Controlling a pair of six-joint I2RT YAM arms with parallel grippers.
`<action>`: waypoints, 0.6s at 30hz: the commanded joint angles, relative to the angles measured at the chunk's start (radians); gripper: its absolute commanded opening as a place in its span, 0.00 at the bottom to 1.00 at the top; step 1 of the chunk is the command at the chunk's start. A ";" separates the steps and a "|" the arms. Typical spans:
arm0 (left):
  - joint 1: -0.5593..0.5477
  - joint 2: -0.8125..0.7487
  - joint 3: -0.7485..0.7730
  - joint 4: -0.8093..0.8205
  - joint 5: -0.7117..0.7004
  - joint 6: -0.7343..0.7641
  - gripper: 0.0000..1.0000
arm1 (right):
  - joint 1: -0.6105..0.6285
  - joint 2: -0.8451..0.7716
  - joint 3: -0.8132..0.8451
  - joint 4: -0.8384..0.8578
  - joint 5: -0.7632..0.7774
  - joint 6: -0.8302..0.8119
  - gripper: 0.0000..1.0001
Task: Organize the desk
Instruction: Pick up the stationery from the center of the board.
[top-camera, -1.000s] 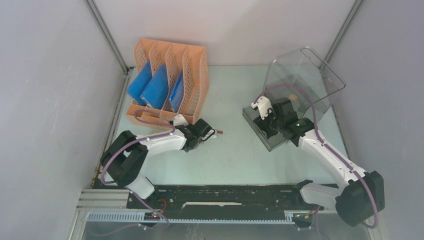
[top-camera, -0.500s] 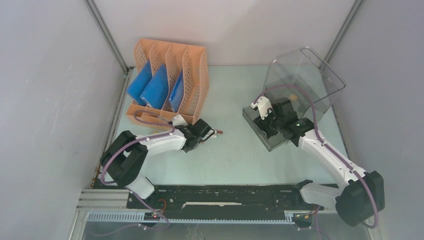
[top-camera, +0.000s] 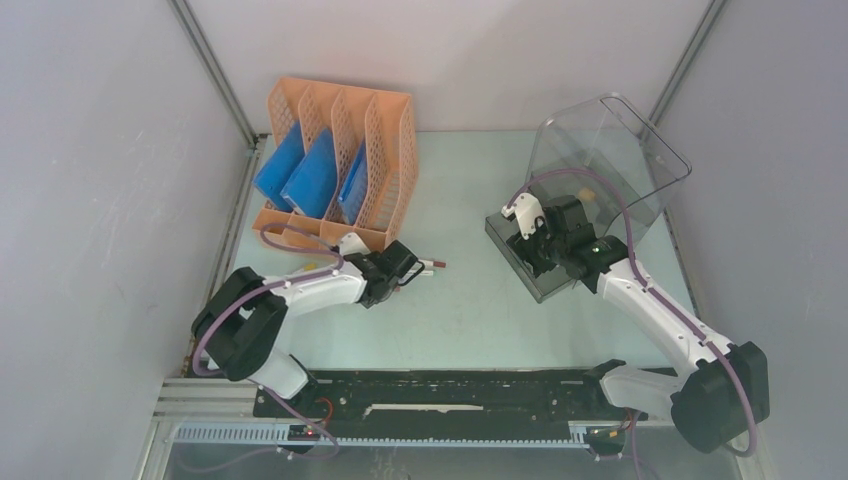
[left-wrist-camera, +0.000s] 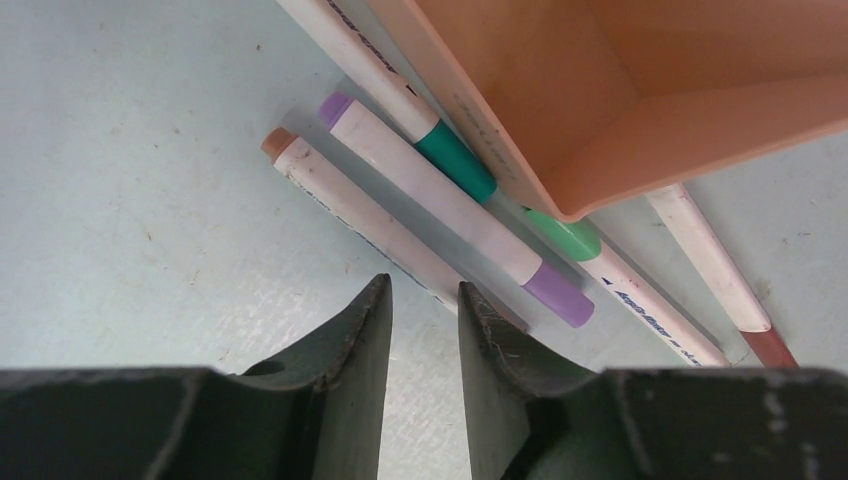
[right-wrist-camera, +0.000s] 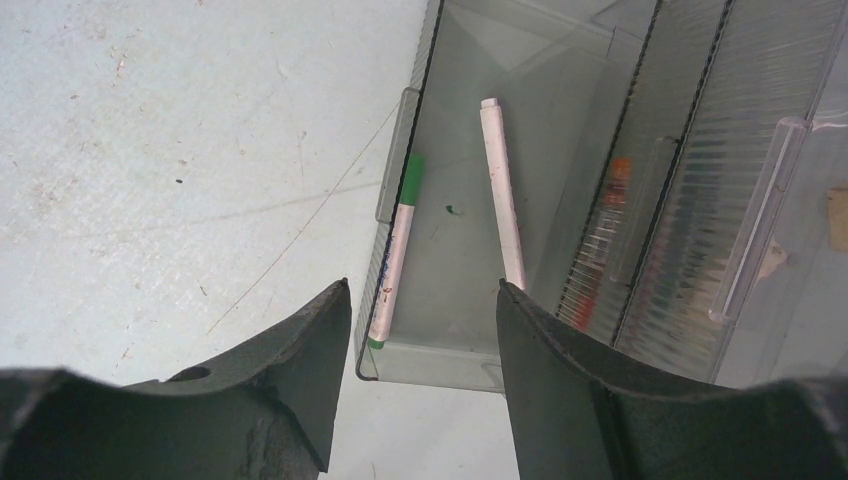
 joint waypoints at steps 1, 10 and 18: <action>0.010 -0.035 -0.035 -0.030 -0.016 -0.008 0.36 | 0.007 -0.025 0.025 0.006 0.002 -0.013 0.63; 0.010 -0.124 -0.123 -0.006 0.007 0.010 0.40 | 0.009 -0.028 0.026 0.007 0.002 -0.013 0.63; 0.011 -0.118 -0.163 -0.012 0.047 0.006 0.44 | 0.008 -0.031 0.026 0.006 0.003 -0.013 0.63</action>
